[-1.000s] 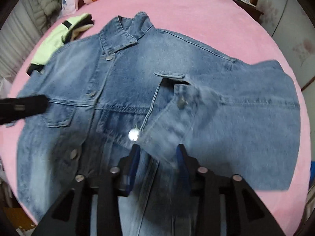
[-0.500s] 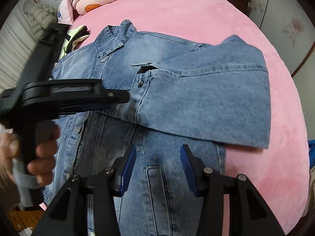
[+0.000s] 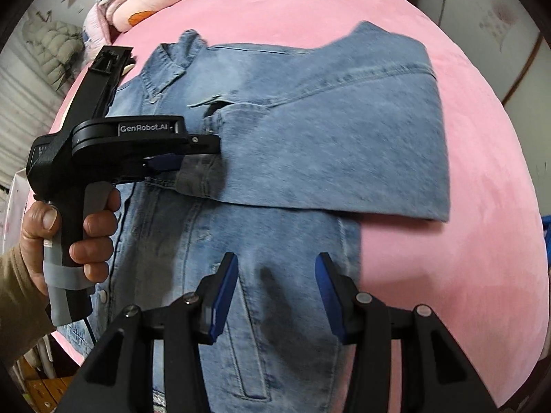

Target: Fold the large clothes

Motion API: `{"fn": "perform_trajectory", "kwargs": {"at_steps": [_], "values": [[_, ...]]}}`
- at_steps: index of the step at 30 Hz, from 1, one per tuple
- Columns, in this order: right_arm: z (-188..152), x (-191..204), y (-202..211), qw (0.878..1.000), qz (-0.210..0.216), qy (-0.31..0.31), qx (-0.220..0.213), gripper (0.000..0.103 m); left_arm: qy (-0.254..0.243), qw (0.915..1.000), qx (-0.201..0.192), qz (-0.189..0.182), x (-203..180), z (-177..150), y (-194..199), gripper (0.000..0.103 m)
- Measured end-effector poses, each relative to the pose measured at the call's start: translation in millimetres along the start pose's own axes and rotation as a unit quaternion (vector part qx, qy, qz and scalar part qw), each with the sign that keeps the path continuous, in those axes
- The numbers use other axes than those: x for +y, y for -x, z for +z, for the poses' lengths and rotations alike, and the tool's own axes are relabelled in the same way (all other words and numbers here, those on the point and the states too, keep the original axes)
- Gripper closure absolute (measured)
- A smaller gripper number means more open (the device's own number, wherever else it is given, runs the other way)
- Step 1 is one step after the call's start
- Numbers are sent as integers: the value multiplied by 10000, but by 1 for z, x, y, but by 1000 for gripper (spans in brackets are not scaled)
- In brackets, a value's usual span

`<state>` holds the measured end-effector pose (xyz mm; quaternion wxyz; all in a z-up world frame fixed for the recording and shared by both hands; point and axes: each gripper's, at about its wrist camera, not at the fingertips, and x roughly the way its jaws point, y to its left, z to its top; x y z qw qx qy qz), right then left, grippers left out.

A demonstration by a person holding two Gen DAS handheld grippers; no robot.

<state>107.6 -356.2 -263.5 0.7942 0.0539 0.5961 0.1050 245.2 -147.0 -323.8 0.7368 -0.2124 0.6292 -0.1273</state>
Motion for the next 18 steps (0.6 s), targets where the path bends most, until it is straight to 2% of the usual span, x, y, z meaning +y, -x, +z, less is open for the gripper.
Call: {"fn": "perform_trajectory", "kwargs": {"at_steps": [1, 4, 8, 12, 15, 18], "values": [[-1, -3, 0, 10000, -14, -35, 12, 56, -24, 10000, -10, 27, -2, 1, -1, 76], [-3, -9, 0, 9999, -35, -132, 48, 56, -21, 10000, -2, -41, -9, 2, -3, 93], [-3, -19, 2, 9994, -124, -317, 41, 56, -344, 9981, -318, 401, -41, -1, 16, 96], [-3, -36, 5, 9978, -311, -594, -4, 56, -708, 9919, -925, 506, -76, -2, 61, 96], [0, -50, 5, 9958, -378, -836, 12, 56, -934, 9824, -1529, 535, -96, 2, 108, 97], [7, -55, 4, 9946, -486, -911, -56, 56, -1034, 9689, -2145, 675, -96, 12, 162, 97]]}}
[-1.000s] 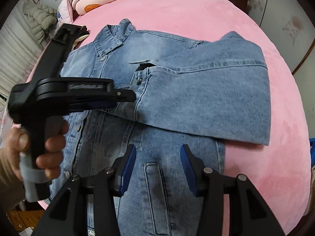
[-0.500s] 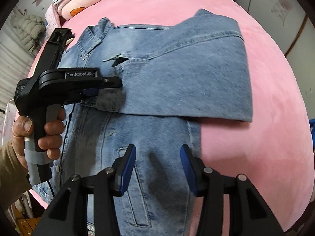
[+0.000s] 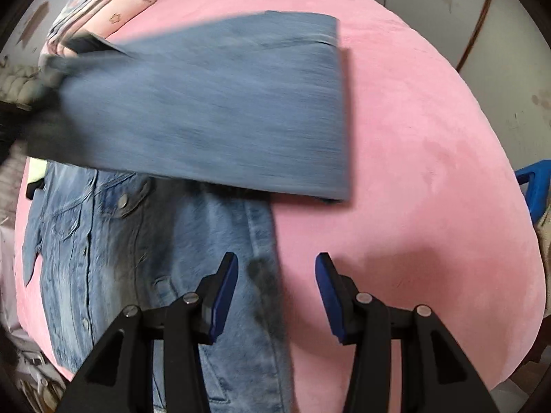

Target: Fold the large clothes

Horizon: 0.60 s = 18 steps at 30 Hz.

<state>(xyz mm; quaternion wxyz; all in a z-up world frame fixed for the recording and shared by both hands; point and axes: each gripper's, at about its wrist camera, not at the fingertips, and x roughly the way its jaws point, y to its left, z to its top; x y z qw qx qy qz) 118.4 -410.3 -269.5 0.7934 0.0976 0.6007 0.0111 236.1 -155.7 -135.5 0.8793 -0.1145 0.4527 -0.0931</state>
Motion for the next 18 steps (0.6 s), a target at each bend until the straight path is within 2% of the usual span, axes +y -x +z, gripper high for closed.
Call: {"fn": "perform_trajectory", "kwargs": {"at_steps": [3, 5, 7, 9, 11, 13, 18], "values": [[10, 7, 2, 9999, -20, 8, -169, 56, 16, 9978, -543, 373, 26, 27, 42, 97], [17, 16, 2, 9996, -18, 66, -262, 56, 29, 9927, -898, 803, 47, 41, 60, 97], [23, 27, 0, 9994, -2, 161, -317, 56, 100, 9871, -1070, 1187, 71, 50, 69, 97], [28, 38, -4, 9989, 2, 299, -354, 56, 232, 9822, -1064, 1527, 100, 51, 67, 97], [31, 53, -8, 9983, -6, 447, -379, 56, 355, 9780, -897, 1848, 130, 42, 56, 96], [33, 65, -13, 9976, -13, 577, -372, 56, 508, 9772, -624, 1962, 159, 26, 38, 96], [33, 77, -26, 9968, -192, 733, -259, 56, 684, 9674, 462, 2393, 208, -27, -28, 96]]}}
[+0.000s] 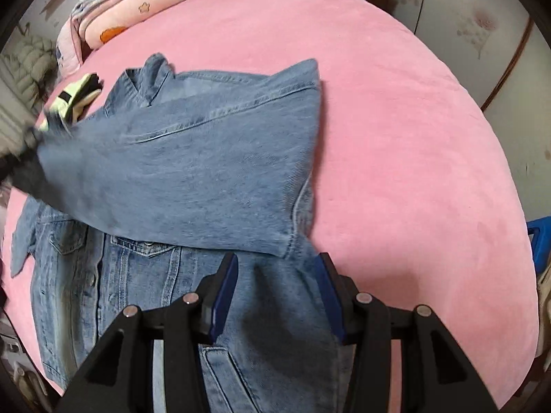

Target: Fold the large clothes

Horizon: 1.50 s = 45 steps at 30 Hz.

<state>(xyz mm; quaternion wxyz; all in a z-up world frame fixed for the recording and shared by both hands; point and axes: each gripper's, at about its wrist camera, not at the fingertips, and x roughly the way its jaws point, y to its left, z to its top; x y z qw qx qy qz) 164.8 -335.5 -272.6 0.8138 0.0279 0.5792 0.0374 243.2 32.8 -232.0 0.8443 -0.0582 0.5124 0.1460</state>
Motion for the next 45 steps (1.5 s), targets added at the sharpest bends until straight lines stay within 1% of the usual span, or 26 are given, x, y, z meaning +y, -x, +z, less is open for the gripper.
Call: {"fn": "perform_trajectory", "kwargs": {"at_steps": [2, 3, 5, 7, 9, 10, 11, 13, 15, 18, 22, 25, 27, 29, 30, 32, 33, 34, 35, 37, 38, 39, 40, 42, 43, 45], "values": [[0, 3, -4, 9999, -83, 34, 50, 56, -3, 9991, 392, 151, 2, -20, -25, 93], [1, 2, -5, 9999, -89, 26, 67, 56, -15, 9983, 548, 214, 2, -30, -33, 88], [4, 2, -1, 10000, -33, -30, 25, 56, -78, 9976, 659, 221, 3, -39, -41, 75], [11, 1, 11, 9998, 106, -108, -160, 56, -138, 9974, 700, 95, 0, -40, -37, 51], [19, -2, 21, 9994, 150, -123, -297, 56, -85, 9978, 625, -179, 1, -35, -25, 42], [27, -2, 24, 9992, 133, -120, -351, 53, -49, 9981, 544, -278, 2, -33, -19, 38], [34, -1, 25, 9991, 114, -126, -387, 47, -17, 9983, 454, -375, 3, -29, -13, 35], [51, -5, 25, 9985, 92, -190, -496, 40, 97, 9982, 262, -532, 8, -19, -5, 29], [74, -9, 20, 9982, 86, -234, -553, 40, 241, 9979, 177, -571, 14, -6, -3, 27], [99, -12, 9, 9979, 73, -221, -608, 40, 470, 9972, 224, -531, 25, 18, -19, 27], [131, -13, -16, 9983, -129, -110, -557, 40, 690, 9955, 412, -504, 33, 43, -51, 27], [146, -17, -36, 9987, -232, -129, -432, 40, 828, 9927, 703, -532, 34, 56, -80, 28], [154, -22, -48, 9989, -266, -190, -343, 40, 867, 9901, 881, -663, 34, 57, -93, 28], [159, -25, -58, 9991, -236, -268, -244, 40, 804, 9885, 1037, -754, 28, 58, -104, 46], [161, -27, -63, 9990, -248, -309, -199, 40, 766, 9880, 1080, -800, 26, 58, -108, 60], [163, -28, -71, 9991, -272, -307, -121, 40, 684, 9885, 1091, -791, 19, 58, -110, 73], [163, -27, -75, 9993, -289, -236, -87, 44, 634, 9888, 1072, -820, 15, 58, -109, 81], [162, -25, -78, 9995, -278, -117, -59, 74, 553, 9908, 991, -740, 10, 58, -105, 85], [162, -23, -79, 9990, -442, -10, -56, 93, 471, 9922, 908, -708, 5, 57, -100, 86], [163, -21, -72, 9974, -652, 102, -293, 96, 379, 9947, 667, -682, -4, 58, -88, 87], [164, -22, -68, 9951, -872, 140, -454, 101, 357, 9952, 555, -719, -7, 58, -84, 87], [165, -25, -68, 9943, -935, 93, -499, 100, 333, 9956, 461, -747, -10, 57, -81, 87], [165, -30, -72, 9945, -949, 13, -439, 100, 283, 9964, 399, -697, -15, 55, -81, 87], [164, -36, -86, 9954, -926, -57, -245, 100, 176, 9974, 482, -507, -22, 50, -92, 87], [162, -34, -91, 9949, -984, 53, -210, 101, 143, 9974, 559, -422, -25, 46, -100, 87], [159, -27, -99, 9932, -1118, 281, -190, 100, 44, 9982, 522, -279, -27, 40, -108, 82]]}}
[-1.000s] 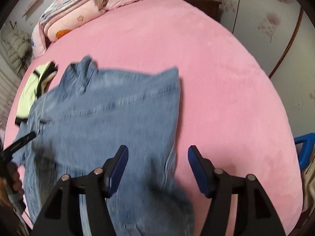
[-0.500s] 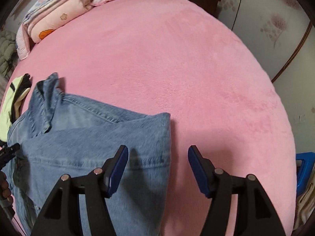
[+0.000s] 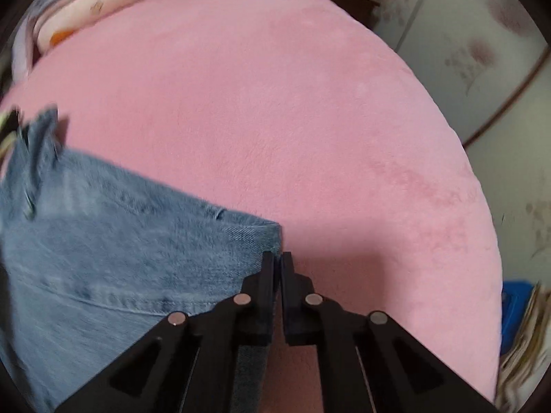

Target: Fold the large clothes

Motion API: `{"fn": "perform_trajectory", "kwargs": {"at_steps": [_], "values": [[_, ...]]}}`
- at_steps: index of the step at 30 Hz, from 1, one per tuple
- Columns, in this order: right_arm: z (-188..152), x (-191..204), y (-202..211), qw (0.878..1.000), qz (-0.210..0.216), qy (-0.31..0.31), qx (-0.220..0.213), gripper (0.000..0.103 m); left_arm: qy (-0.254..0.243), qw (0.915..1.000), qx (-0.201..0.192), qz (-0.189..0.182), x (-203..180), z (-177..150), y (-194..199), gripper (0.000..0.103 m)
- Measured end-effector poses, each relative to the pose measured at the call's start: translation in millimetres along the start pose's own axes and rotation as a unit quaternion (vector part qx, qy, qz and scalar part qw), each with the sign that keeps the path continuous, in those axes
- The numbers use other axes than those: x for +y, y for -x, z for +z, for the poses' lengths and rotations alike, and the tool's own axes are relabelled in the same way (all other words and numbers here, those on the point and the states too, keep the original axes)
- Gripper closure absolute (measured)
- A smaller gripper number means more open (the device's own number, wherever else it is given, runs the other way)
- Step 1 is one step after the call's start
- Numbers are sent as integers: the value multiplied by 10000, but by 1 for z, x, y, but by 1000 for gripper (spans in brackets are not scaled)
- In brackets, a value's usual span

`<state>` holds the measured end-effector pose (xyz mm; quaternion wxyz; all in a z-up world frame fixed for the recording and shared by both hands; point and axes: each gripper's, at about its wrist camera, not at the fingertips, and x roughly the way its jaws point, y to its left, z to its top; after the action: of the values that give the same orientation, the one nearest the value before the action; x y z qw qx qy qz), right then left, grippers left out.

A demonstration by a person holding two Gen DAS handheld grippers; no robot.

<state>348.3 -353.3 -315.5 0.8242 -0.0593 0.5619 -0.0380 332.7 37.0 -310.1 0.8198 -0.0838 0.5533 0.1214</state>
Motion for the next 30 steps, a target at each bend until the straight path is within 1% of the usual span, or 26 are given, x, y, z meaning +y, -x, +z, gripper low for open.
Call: {"fn": "perform_trajectory", "kwargs": {"at_steps": [2, 4, 6, 7, 9, 11, 13, 15, 17, 19, 22, 24, 25, 26, 30], "values": [[1, -4, 4, 9999, 68, -101, 5, 99, -70, 9999, 17, 112, -4, -1, 0, 81], [1, -12, 17, 9991, 261, -319, -21, 99, -54, 9999, 63, 124, -7, 2, 8, 73], [-4, -20, 37, 9982, 441, -402, -105, 95, 1, 9999, 36, 107, -4, 0, 23, 68], [-6, -19, 49, 9979, 479, -396, -190, 90, 36, 9999, -38, 86, -1, -2, 35, 66], [-19, -16, 74, 9968, 639, -328, -359, 84, 105, 9998, -172, 59, 4, -11, 55, 65], [-36, -7, 97, 9945, 914, -246, -441, 76, 162, 9994, -305, -9, 8, -25, 77, 65], [-58, 3, 112, 9916, 1220, -132, -408, 73, 183, 9992, -366, 4, 12, -39, 94, 65], [-80, 17, 120, 9899, 1385, 60, -309, 72, 190, 9991, -370, 62, 7, -62, 107, 65], [-107, 32, 123, 9893, 1398, 324, -258, 73, 172, 9995, -260, 50, 6, -79, 110, 65], [-128, 42, 120, 9913, 1165, 578, -225, 73, 145, 9998, -91, 103, 1, -97, 105, 65], [-148, 34, 126, 9930, 943, 624, -348, 72, 141, 9999, 69, 71, -4, -112, 97, 65], [-158, 21, 127, 9938, 872, 573, -380, 69, 141, 9999, 84, 9, -8, -114, 89, 65], [-159, 14, 127, 9942, 848, 563, -358, 62, 138, 9999, 100, -24, -9, -116, 87, 65], [-164, 8, 125, 9947, 793, 561, -342, 59, 151, 9998, 119, -49, -9, -117, 86, 65], [-167, 1, 110, 9952, 686, 633, -283, 58, 315, 9992, 157, -186, -8, -115, 79, 65]]}}
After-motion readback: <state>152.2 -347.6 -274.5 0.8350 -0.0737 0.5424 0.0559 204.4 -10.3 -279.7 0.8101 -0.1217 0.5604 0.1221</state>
